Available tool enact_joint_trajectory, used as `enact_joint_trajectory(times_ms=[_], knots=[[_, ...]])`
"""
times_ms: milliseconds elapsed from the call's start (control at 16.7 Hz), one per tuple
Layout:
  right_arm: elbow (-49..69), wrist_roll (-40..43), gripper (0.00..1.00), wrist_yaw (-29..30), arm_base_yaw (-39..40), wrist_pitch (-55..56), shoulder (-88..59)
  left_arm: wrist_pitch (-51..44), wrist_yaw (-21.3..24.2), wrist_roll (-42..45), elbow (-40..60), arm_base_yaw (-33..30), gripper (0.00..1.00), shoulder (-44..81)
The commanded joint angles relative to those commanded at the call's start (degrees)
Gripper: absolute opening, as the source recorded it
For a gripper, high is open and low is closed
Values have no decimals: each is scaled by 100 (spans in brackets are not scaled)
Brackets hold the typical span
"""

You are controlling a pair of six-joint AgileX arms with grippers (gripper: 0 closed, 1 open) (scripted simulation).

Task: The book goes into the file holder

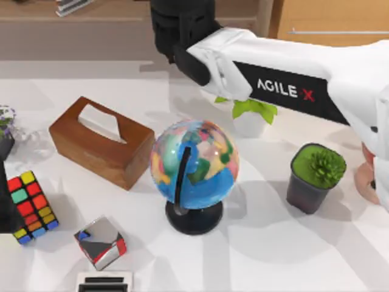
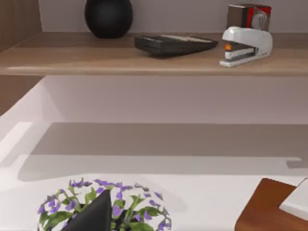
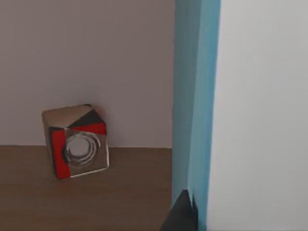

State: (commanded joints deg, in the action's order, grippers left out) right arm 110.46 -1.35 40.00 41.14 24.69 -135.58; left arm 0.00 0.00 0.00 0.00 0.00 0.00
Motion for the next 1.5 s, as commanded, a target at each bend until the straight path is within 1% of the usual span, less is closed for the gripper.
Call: enact_joint_trajectory(times_ms=[240, 540, 780, 960, 1080, 1260, 1500], knots=[[-1018, -367, 0, -755, 54, -395, 949, 0, 0, 0, 0, 0, 100, 0], [-2673, -822, 0, -2045, 42, -1037, 2607, 0, 0, 0, 0, 0, 100, 0], [-3978, -1243, 0, -3101, -380, -1428, 4095, 0, 0, 0, 0, 0, 100, 0], [-4820, -1691, 0, -3832, -1009, -1581, 5165, 0, 0, 0, 0, 0, 100, 0], [-5306, -2082, 0, -4259, -1585, -1608, 5763, 0, 0, 0, 0, 0, 100, 0], [-5925, -2799, 0, -4791, -2643, -1551, 6410, 0, 0, 0, 0, 0, 100, 0], [-6514, -3985, 0, -5322, -4259, -1298, 6706, 0, 0, 0, 0, 0, 100, 0]])
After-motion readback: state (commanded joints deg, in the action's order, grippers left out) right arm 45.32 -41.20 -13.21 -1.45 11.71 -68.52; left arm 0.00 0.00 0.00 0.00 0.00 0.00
